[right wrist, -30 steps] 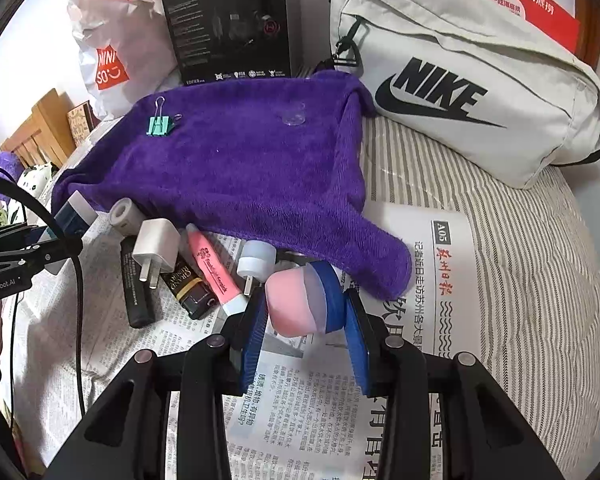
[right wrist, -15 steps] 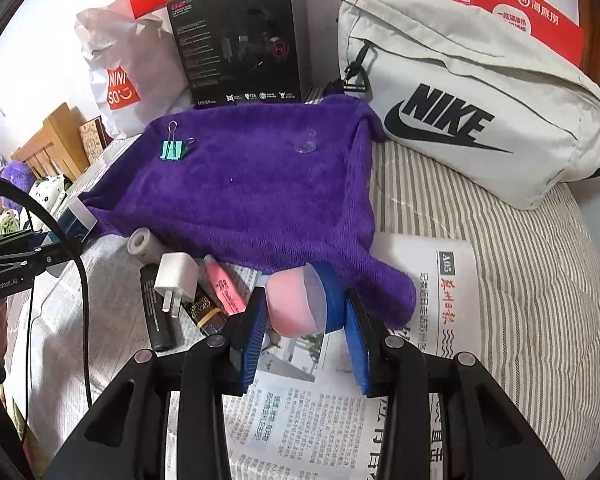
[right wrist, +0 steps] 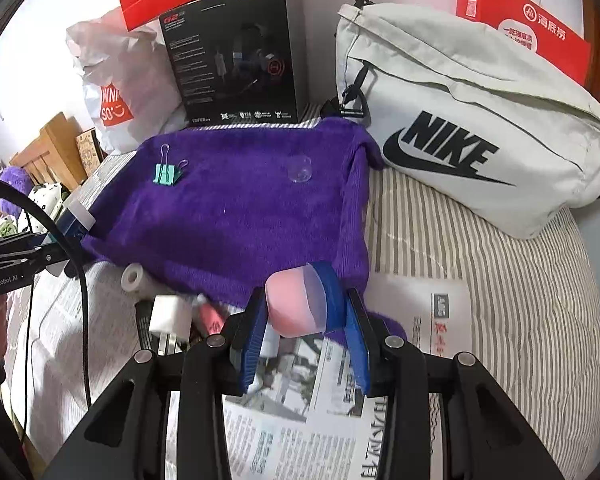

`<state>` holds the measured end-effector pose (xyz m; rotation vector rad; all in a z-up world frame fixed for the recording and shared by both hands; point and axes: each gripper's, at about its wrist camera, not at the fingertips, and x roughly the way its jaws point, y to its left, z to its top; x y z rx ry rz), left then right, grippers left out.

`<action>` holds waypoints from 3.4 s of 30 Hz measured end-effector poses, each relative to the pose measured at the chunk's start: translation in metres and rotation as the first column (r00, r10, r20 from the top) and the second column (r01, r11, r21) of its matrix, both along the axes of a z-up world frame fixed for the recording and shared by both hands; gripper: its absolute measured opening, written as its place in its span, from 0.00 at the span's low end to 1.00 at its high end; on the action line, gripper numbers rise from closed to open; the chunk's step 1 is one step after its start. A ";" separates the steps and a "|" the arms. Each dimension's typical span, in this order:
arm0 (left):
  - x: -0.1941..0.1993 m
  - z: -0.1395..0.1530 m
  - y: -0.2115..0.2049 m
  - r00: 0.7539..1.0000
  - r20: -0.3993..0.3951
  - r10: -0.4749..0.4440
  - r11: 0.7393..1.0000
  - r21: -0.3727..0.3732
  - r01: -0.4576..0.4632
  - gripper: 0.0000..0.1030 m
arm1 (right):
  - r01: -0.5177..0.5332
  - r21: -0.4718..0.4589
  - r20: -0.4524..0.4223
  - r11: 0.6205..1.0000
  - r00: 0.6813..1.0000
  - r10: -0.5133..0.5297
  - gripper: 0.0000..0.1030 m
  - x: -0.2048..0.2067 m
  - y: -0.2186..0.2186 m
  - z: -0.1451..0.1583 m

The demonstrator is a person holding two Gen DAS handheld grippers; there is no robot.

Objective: Organize rigid objects
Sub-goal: 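Carry the bottle beside the clip while the right tool sets the jar beside the cup, then grasp the white tape roll with the left tool while the right tool grasps a small white-capped bottle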

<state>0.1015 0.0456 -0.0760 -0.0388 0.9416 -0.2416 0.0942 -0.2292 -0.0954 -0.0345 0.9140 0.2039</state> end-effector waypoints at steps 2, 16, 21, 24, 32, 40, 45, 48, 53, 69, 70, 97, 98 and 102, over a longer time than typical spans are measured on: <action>0.004 0.000 0.001 1.000 0.000 0.006 1.000 0.002 -0.006 0.33 | 0.002 0.012 -0.005 1.000 1.000 -0.002 0.37 0.006 0.000 -0.001; 0.048 -0.008 0.020 0.998 -0.022 0.054 0.999 -0.004 -0.054 0.33 | 0.005 0.004 -0.017 1.000 1.000 -0.005 0.37 0.073 0.010 -0.009; 0.062 -0.012 0.024 0.998 -0.034 0.060 0.998 -0.007 -0.061 0.33 | -0.001 -0.003 -0.035 1.000 0.999 0.000 0.37 0.101 0.016 -0.020; 0.071 -0.013 0.025 0.997 -0.041 0.062 0.998 -0.009 -0.062 0.33 | -0.009 -0.009 -0.048 1.000 0.999 0.009 0.37 0.113 0.023 -0.025; 0.086 -0.025 0.027 0.996 -0.066 0.063 0.998 -0.020 -0.065 0.33 | -0.023 -0.007 -0.091 1.000 0.996 0.022 0.37 0.134 0.034 -0.038; 0.093 -0.032 0.027 0.995 -0.079 0.059 0.998 -0.016 -0.061 0.33 | -0.048 -0.044 -0.104 0.998 0.994 0.043 0.37 0.146 0.044 -0.046; 0.100 -0.036 0.022 0.995 -0.091 0.052 0.998 -0.014 -0.053 0.33 | -0.060 -0.058 -0.096 0.997 0.994 0.055 0.37 0.146 0.045 -0.047; 0.104 -0.039 0.019 0.994 -0.099 0.049 0.999 -0.004 -0.049 0.33 | -0.069 -0.068 -0.091 0.995 0.994 0.063 0.37 0.146 0.045 -0.048; 0.110 -0.047 0.014 0.993 -0.108 0.053 0.998 0.029 -0.051 0.33 | -0.087 -0.062 -0.094 0.994 0.992 0.081 0.41 0.144 0.047 -0.048; 0.109 -0.050 0.009 0.993 -0.110 0.042 0.998 0.059 -0.036 0.36 | -0.056 -0.056 -0.074 0.997 0.996 0.051 0.57 0.104 0.030 -0.025; 0.109 -0.050 0.009 0.993 -0.115 0.039 0.998 0.056 -0.033 0.39 | -0.052 -0.049 -0.071 0.997 0.996 0.048 0.57 0.101 0.027 -0.023; -0.006 -0.003 -0.039 0.995 -0.017 -0.098 0.995 0.013 0.098 0.47 | 0.105 0.084 -0.043 0.991 0.994 -0.101 0.59 -0.011 -0.019 0.008; -0.006 -0.008 -0.044 0.995 -0.026 -0.101 0.995 0.005 0.101 0.47 | 0.106 0.090 -0.045 0.990 0.994 -0.102 0.59 -0.015 -0.021 0.009; -0.005 -0.026 -0.064 0.993 -0.054 -0.102 0.994 0.025 0.103 0.47 | 0.105 0.093 -0.046 0.990 0.994 -0.102 0.59 -0.027 -0.025 0.009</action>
